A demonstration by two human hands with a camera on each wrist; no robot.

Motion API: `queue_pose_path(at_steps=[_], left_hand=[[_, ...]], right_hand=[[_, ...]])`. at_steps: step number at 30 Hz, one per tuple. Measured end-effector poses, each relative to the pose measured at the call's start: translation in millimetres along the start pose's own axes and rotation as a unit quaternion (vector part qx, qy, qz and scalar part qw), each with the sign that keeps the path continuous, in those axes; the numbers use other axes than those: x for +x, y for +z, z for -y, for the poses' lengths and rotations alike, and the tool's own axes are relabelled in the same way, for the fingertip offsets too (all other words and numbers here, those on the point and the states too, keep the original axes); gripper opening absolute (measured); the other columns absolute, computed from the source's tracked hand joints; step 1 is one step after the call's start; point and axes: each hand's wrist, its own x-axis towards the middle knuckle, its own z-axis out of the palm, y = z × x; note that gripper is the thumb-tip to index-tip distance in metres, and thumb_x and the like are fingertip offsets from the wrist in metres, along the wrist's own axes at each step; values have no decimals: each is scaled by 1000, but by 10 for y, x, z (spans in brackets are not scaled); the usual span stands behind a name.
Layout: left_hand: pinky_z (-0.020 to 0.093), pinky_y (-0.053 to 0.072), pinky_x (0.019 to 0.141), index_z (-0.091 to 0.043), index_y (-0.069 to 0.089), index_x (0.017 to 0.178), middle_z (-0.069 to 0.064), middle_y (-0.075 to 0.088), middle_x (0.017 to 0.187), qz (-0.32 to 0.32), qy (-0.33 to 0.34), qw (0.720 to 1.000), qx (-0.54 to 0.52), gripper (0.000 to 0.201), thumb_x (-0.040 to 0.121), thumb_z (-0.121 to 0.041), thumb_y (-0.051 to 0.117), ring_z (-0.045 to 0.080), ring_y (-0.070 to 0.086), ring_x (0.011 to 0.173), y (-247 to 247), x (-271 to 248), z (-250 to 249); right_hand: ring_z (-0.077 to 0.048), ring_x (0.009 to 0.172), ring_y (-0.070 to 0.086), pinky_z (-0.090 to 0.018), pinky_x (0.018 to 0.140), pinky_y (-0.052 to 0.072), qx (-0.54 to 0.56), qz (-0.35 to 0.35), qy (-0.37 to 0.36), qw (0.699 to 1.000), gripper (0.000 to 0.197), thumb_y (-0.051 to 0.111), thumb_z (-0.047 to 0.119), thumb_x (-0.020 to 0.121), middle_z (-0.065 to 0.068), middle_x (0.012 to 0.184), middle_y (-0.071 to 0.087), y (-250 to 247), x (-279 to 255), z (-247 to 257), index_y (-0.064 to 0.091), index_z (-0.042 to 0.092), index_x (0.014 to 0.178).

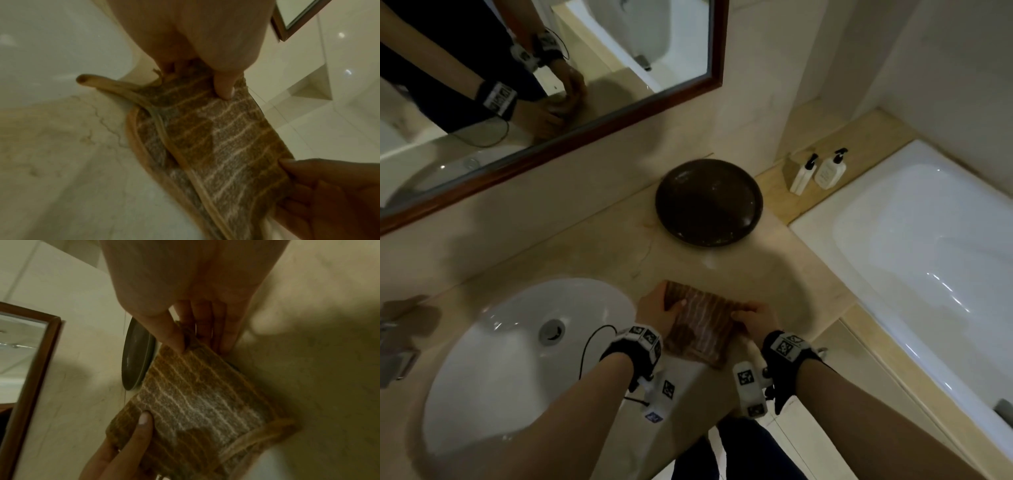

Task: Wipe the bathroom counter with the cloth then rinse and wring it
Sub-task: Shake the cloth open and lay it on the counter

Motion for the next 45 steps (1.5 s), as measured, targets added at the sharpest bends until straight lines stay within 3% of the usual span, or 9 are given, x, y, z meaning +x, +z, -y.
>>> queue_pose_path(at_steps=[5, 9, 19, 22, 26, 31, 38, 41, 45], left_hand=[[26, 38, 76, -10, 48, 121, 4, 63, 107, -16, 28, 999, 24, 37, 94, -35, 56, 25, 60, 95, 75, 72, -90], [24, 34, 79, -13, 46, 121, -5, 53, 102, -46, 23, 999, 2, 32, 97, -33, 50, 19, 56, 96, 113, 193, -287], [38, 43, 102, -28, 45, 134, -7, 52, 124, -73, -124, 949, -281, 50, 91, -51, 53, 22, 52, 119, 281, 886, -846], [37, 36, 108, -20, 44, 138, 5, 51, 138, -113, -126, 960, -222, 47, 98, -44, 43, 26, 47, 127, 184, 1218, -957], [26, 37, 95, -12, 46, 137, 11, 54, 135, -133, -127, 976, -119, 46, 100, -39, 41, 29, 50, 123, 37, 1551, -1085], [33, 36, 105, -16, 34, 147, 13, 43, 147, -117, -169, 977, -59, 55, 100, -45, 37, 31, 44, 131, -99, 1914, -1086], [35, 43, 92, -7, 52, 128, 17, 57, 126, -132, -144, 980, 38, 45, 100, -39, 39, 32, 56, 110, -131, 2322, -996], [39, 51, 81, -11, 58, 106, 17, 63, 105, -168, -134, 975, 54, 34, 95, -41, 47, 30, 60, 89, -63, 2473, -875], [38, 50, 78, -4, 53, 109, 17, 60, 105, -198, -153, 968, 36, 31, 91, -29, 57, 31, 59, 90, -15, 2536, -894]], right_hand=[[-23, 82, 61, -40, 73, 54, -1, -9, -53, 999, 11, 58, 20, 94, -4, 90, 59, -15, 58, -26, 49, 17, 101], [-19, 74, 52, -35, 65, 47, -51, -5, -113, 992, 8, 50, 23, 98, -2, 82, 52, -196, 241, 164, 44, 19, 93], [-18, 92, 54, -42, 84, 48, -58, -9, -236, 970, 13, 47, 24, 98, 4, 100, 57, -485, 1119, 951, 45, 17, 110], [-22, 101, 58, -41, 91, 47, -70, 5, -243, 967, 26, 45, 21, 99, -4, 114, 60, -520, 1415, 1276, 46, 15, 124], [-28, 90, 61, -45, 82, 51, -167, 21, -213, 962, 22, 43, 27, 99, -4, 99, 59, -509, 1781, 1652, 41, 18, 119], [-33, 86, 60, -37, 71, 48, -276, 32, -182, 943, 28, 44, 31, 98, -13, 99, 61, -406, 2135, 1941, 40, 18, 123], [-31, 83, 60, -42, 71, 54, -398, 2, -232, 888, 24, 48, 35, 93, -13, 96, 61, -319, 2513, 2153, 49, 15, 106], [-33, 89, 60, -42, 74, 53, -427, -3, -237, 873, 29, 50, 36, 92, -15, 105, 60, -291, 2630, 2165, 50, 13, 110], [-33, 91, 61, -45, 76, 55, -440, -11, -222, 870, 48, 53, 33, 90, -16, 108, 62, -280, 2696, 2144, 39, 8, 128]])
